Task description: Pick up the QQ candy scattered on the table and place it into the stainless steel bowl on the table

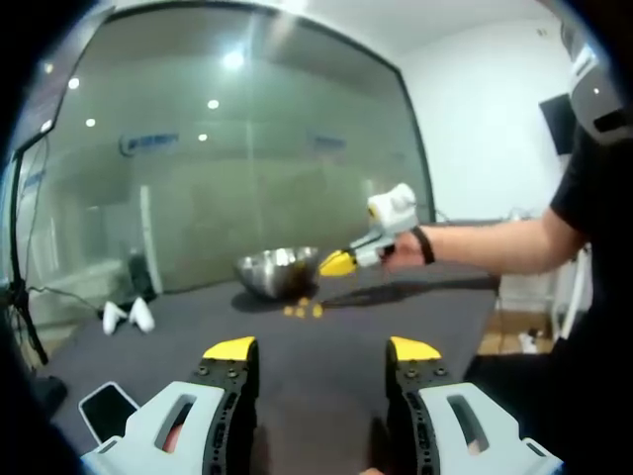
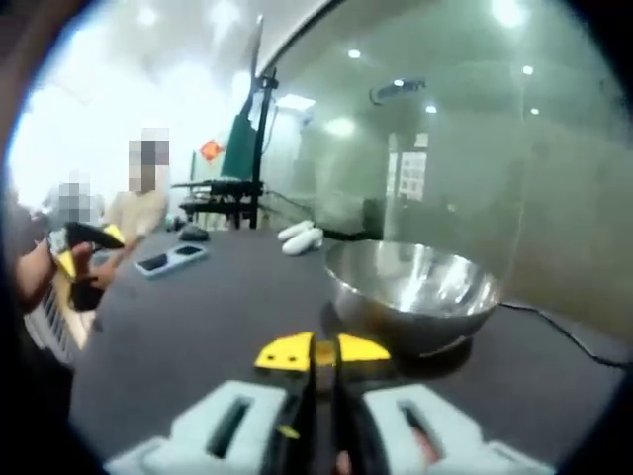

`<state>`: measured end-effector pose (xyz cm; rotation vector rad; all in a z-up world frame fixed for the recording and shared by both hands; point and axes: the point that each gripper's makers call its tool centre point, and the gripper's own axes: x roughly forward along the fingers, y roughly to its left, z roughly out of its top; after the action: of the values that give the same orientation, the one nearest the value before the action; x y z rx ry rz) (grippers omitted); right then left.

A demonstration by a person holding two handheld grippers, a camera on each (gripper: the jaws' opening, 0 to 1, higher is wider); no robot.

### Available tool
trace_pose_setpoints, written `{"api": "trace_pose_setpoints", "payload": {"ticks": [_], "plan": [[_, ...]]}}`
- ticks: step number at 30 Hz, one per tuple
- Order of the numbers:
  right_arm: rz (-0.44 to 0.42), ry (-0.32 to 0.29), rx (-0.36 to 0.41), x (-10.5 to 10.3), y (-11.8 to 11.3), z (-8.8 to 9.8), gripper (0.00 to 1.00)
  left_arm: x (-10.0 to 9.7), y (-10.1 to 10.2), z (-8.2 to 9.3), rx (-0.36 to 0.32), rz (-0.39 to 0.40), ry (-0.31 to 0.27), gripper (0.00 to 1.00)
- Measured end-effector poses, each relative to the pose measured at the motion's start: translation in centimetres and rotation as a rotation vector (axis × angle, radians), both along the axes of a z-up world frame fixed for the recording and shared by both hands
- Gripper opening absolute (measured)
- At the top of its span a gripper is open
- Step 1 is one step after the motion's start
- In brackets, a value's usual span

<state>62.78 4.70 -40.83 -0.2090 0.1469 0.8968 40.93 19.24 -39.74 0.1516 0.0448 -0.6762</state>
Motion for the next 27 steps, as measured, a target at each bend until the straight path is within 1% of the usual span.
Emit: {"api": "trace_pose_setpoints", "payload": {"ticks": [7, 11, 14, 16, 21, 25, 27], "plan": [[-0.038, -0.044, 0.048, 0.9, -0.5, 2.4, 0.09, 0.0, 0.0, 0.1, -0.002, -0.003, -0.002, 0.53], [-0.076, -0.077, 0.061, 2.2, -0.7, 3.8, 0.09, 0.0, 0.0, -0.1, 0.003, -0.007, 0.001, 0.53], [-0.106, -0.079, 0.077, 3.4, -0.5, 4.6, 0.09, 0.0, -0.1, -0.2, 0.008, -0.012, 0.006, 0.53], [-0.129, -0.072, 0.086, 4.1, -0.4, 4.8, 0.09, 0.0, -0.1, -0.3, 0.01, -0.015, 0.009, 0.53], [-0.144, -0.058, 0.063, 6.0, 0.6, 4.7, 0.09, 0.0, 0.0, -0.4, 0.012, -0.018, 0.012, 0.53], [-0.171, -0.047, 0.051, 7.4, 1.0, 4.7, 0.09, 0.0, 0.0, -0.7, 0.022, -0.027, 0.021, 0.53], [-0.181, -0.044, 0.048, 7.0, 1.4, 4.9, 0.09, 0.0, 0.0, -0.8, 0.027, -0.032, 0.022, 0.53]]}}
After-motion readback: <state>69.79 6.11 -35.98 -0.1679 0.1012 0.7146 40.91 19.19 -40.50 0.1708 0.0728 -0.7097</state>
